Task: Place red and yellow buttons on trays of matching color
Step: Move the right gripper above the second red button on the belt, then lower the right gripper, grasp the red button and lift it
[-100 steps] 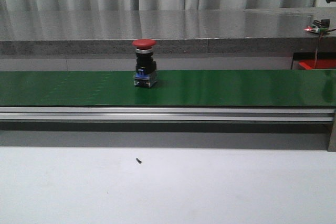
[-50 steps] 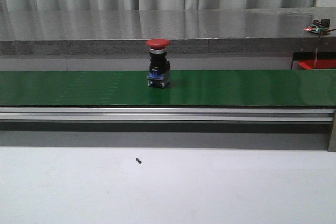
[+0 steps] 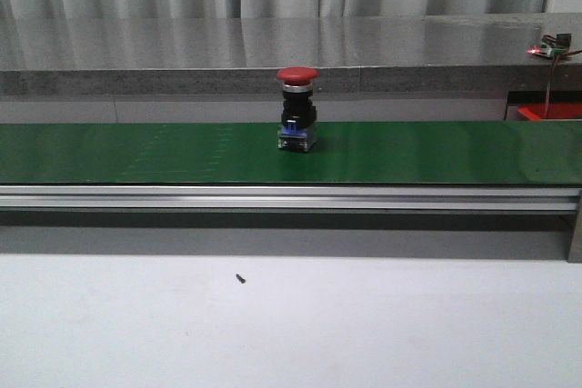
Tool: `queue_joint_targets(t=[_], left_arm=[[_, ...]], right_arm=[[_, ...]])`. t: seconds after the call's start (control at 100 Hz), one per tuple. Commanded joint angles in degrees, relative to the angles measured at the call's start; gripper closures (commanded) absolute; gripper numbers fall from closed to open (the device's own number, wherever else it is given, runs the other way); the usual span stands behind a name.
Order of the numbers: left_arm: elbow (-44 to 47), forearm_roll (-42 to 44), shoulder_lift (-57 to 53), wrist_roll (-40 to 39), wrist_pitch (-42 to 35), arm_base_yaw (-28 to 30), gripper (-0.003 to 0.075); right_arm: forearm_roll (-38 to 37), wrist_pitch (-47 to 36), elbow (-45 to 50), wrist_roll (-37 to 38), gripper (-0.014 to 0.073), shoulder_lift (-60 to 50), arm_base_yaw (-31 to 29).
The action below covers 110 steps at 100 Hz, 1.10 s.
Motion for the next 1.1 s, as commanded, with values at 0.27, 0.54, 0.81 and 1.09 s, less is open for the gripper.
queue_joint_targets(t=[0.27,0.54,0.81,1.09], left_arm=[[-1.4,-1.7,-0.8,-0.1,-3.2,-0.1,0.074],[-1.4,-1.7,-0.8,-0.1,-3.2,-0.1,0.074],[-1.4,-1.7,-0.8,-0.1,-3.2,-0.1,0.074],[-1.4,-1.7,-0.8,-0.1,-3.2,-0.1,0.074]], right_arm=[[6.5,4.7,0.9,0.3,0.0119,-2.7,14.5],[8.4,4.6,0.9,0.3,0.0119,-0.1,19.5],[7.6,3.5,0.9,0.3,0.0119,4.7,19.6],[3.3,1.8,0.9,0.3,0.0119,8.8,19.6]])
